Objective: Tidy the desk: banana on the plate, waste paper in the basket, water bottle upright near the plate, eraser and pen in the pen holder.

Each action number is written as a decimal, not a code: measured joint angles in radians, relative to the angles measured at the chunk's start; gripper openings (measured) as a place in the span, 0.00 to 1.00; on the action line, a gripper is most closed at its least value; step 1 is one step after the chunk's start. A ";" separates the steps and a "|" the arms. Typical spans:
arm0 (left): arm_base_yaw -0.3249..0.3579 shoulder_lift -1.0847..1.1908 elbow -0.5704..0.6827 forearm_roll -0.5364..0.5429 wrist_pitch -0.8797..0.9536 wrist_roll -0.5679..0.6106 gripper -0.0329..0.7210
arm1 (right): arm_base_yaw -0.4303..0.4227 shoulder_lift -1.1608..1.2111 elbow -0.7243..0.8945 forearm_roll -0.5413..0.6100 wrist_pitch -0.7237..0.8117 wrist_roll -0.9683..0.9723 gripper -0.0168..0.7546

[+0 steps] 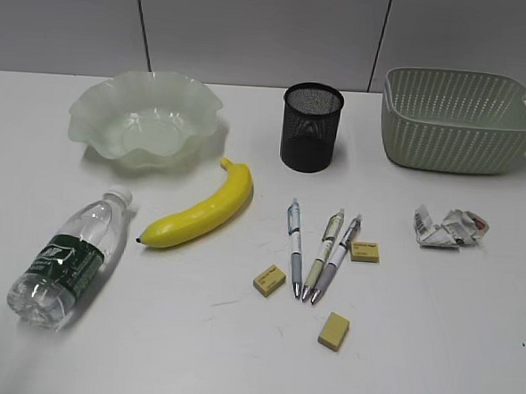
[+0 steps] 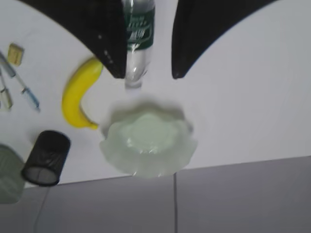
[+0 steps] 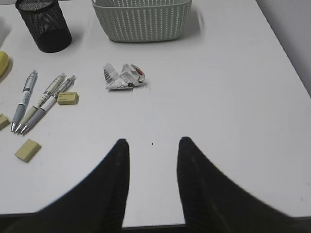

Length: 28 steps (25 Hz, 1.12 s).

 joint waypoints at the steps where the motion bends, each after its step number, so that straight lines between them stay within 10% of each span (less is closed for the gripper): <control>1: 0.000 0.079 -0.004 -0.077 -0.071 0.093 0.36 | 0.000 0.000 0.000 0.000 0.000 0.000 0.38; 5: -0.001 0.494 -0.059 -0.368 -0.209 0.515 0.36 | 0.000 0.000 0.000 0.000 0.000 0.000 0.38; 9: -0.082 0.803 -0.176 -0.456 -0.224 0.667 0.37 | 0.000 0.000 0.000 0.000 0.000 0.000 0.38; 18: -0.518 1.270 -0.471 -0.292 -0.384 0.676 0.40 | 0.000 0.000 0.000 -0.001 0.000 0.000 0.38; 28: -0.543 1.522 -0.594 -0.213 -0.341 0.543 0.84 | 0.000 0.000 0.000 -0.001 0.000 0.000 0.38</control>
